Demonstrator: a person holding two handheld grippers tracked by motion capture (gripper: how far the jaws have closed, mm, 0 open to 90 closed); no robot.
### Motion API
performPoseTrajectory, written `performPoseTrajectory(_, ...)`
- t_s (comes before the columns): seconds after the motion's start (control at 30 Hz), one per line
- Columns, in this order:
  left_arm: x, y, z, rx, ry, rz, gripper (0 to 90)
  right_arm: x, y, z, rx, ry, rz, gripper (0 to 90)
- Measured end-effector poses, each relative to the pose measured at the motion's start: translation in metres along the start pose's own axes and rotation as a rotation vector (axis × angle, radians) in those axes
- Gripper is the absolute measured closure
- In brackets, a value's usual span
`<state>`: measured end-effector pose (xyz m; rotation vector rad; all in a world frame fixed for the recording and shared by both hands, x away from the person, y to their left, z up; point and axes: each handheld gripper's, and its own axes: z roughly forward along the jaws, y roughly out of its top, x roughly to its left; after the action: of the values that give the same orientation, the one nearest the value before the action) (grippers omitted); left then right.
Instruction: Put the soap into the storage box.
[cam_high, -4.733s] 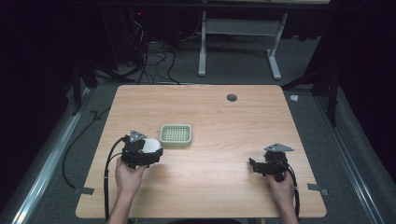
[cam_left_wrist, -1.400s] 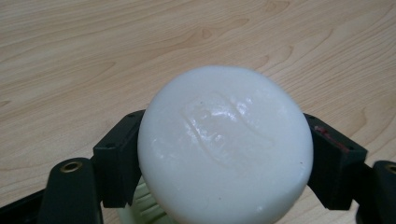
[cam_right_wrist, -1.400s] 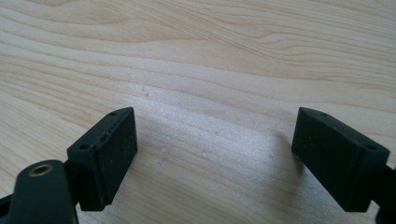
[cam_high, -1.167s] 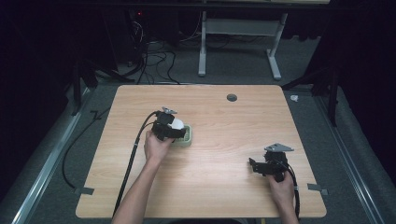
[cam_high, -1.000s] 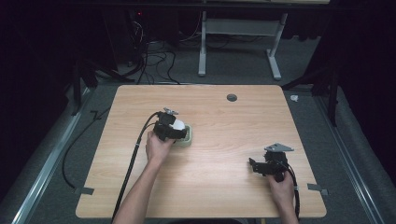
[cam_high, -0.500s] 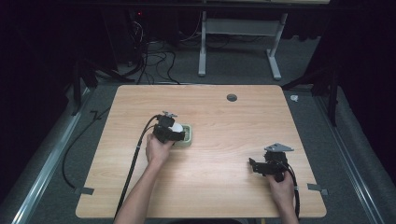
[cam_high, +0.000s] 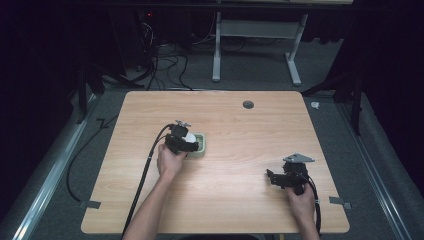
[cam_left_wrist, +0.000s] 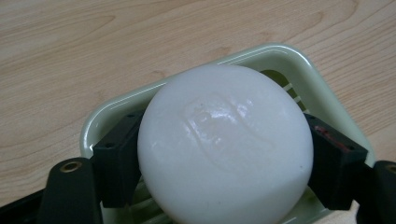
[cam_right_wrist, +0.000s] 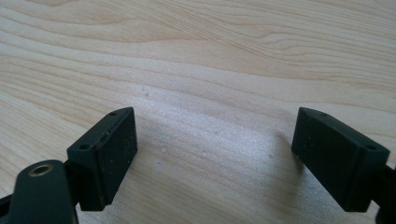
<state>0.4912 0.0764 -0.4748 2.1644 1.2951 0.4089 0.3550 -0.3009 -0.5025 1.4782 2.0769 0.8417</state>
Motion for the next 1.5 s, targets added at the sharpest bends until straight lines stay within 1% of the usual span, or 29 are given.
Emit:
performPoseTrajectory(0.13, 0.001, 0.0, 0.0, 0.0, -0.005, -0.006, 24.2, 0.0, 0.0, 0.0, 0.0, 0.0, 0.001, 15.1)
performPoseTrajectory(0.2, 0.002, 0.001, -0.002, -0.006, -0.015, -0.001, 23.3, 0.0, 0.0, 0.0, 0.0, 0.0, 0.001, 15.1)
performPoseTrajectory(0.3, 0.003, 0.002, -0.006, -0.027, -0.02, -0.009, 20.0, 0.0, 0.0, 0.0, 0.0, 0.0, 0.001, 15.1)
performPoseTrajectory(0.47, 0.005, 0.002, -0.009, -0.024, -0.025, -0.009, 15.3, 0.0, 0.0, 0.0, 0.0, 0.0, 0.001, 15.1)
performPoseTrajectory(0.67, 0.006, 0.004, -0.021, -0.063, -0.034, -0.011, 14.4, 0.0, 0.0, 0.0, -0.001, 0.0, -0.001, 15.1)
performPoseTrajectory(0.77, 0.006, 0.005, -0.025, -0.064, -0.034, -0.004, 14.3, 0.0, 0.0, 0.0, -0.001, 0.0, -0.002, 15.1)
performPoseTrajectory(0.83, 0.007, 0.004, -0.033, -0.066, -0.029, 0.012, 14.3, 0.0, 0.0, 0.0, -0.001, 0.0, -0.002, 15.1)
performPoseTrajectory(0.87, 0.007, 0.004, -0.033, -0.066, -0.029, 0.012, 14.3, 0.0, 0.0, 0.0, -0.001, 0.0, -0.002, 15.1)
performPoseTrajectory(0.9, 0.009, 0.004, -0.039, -0.077, -0.032, 0.008, 14.3, 0.0, 0.0, 0.0, -0.001, 0.0, -0.002, 15.1)
performPoseTrajectory(0.93, 0.009, 0.004, -0.039, -0.077, -0.032, 0.008, 14.3, 0.0, 0.0, 0.0, -0.001, 0.0, -0.002, 15.1)
performPoseTrajectory(1.0, 0.012, 0.004, -0.045, -0.094, -0.041, -0.004, 14.3, 0.0, 0.0, 0.0, -0.001, 0.0, -0.002, 15.1)
performPoseTrajectory(1.07, 0.014, 0.004, -0.052, -0.115, -0.041, -0.013, 14.4, 0.0, 0.0, 0.0, -0.001, 0.0, -0.002, 15.1)
performPoseTrajectory(1.1, 0.015, 0.004, -0.054, -0.122, -0.046, -0.019, 14.4, 0.0, 0.0, 0.0, -0.001, 0.0, -0.002, 15.1)
performPoseTrajectory(1.17, 0.017, 0.004, -0.058, -0.133, -0.068, -0.037, 14.6, 0.0, 0.0, 0.0, -0.001, -0.001, -0.002, 15.1)
performPoseTrajectory(1.2, 0.018, 0.004, -0.06, -0.14, -0.07, -0.04, 14.6, 0.0, 0.0, 0.0, -0.001, 0.0, -0.002, 15.0)
performPoseTrajectory(1.27, 0.019, 0.004, -0.064, -0.147, -0.064, -0.038, 14.7, 0.0, 0.0, 0.0, -0.001, 0.0, -0.002, 15.1)
performPoseTrajectory(1.37, 0.021, 0.002, -0.068, -0.155, -0.068, -0.042, 14.7, 0.0, 0.0, 0.0, -0.001, 0.0, -0.002, 15.1)
performPoseTrajectory(1.5, 0.023, 0.0, -0.073, -0.157, -0.062, -0.044, 14.9, 0.0, 0.0, 0.0, -0.001, -0.001, -0.002, 15.1)
